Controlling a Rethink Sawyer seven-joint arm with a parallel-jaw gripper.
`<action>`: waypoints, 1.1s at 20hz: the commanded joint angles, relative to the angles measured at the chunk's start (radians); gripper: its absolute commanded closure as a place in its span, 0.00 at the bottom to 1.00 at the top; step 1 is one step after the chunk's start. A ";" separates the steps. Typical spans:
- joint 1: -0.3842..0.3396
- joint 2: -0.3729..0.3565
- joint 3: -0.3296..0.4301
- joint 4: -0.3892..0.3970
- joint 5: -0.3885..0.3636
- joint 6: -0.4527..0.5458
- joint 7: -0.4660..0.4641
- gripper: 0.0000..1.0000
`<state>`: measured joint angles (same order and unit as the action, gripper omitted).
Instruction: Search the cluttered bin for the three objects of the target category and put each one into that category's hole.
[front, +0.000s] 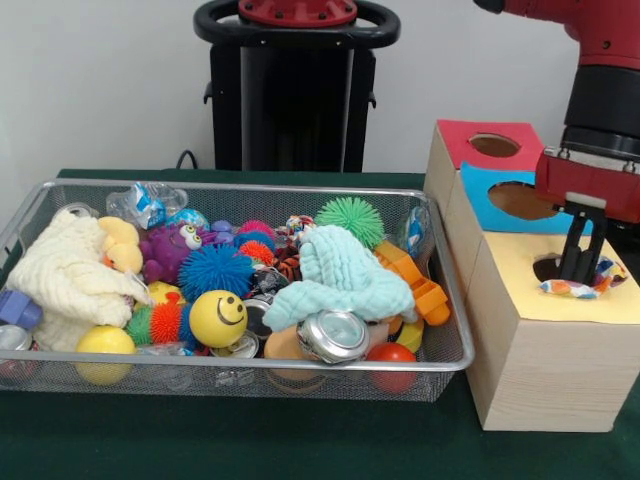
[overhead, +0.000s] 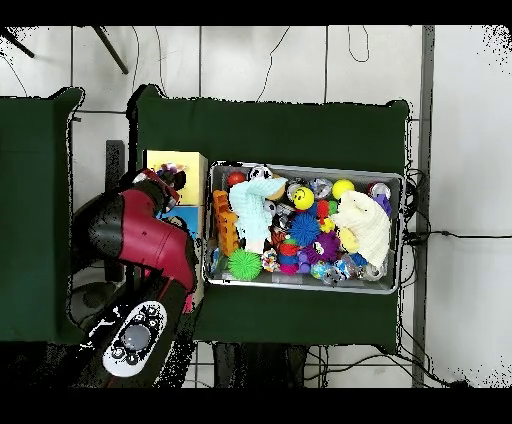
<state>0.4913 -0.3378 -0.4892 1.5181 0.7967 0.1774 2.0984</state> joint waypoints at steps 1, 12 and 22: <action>0.022 0.054 0.050 -0.109 0.043 0.207 0.336 1.00; 0.003 0.014 0.059 -0.018 0.015 0.154 0.266 1.00; -0.105 -0.045 0.159 0.129 -0.069 0.004 0.121 1.00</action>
<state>0.4612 -0.3621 -0.4990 1.5279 0.7882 0.2437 2.1039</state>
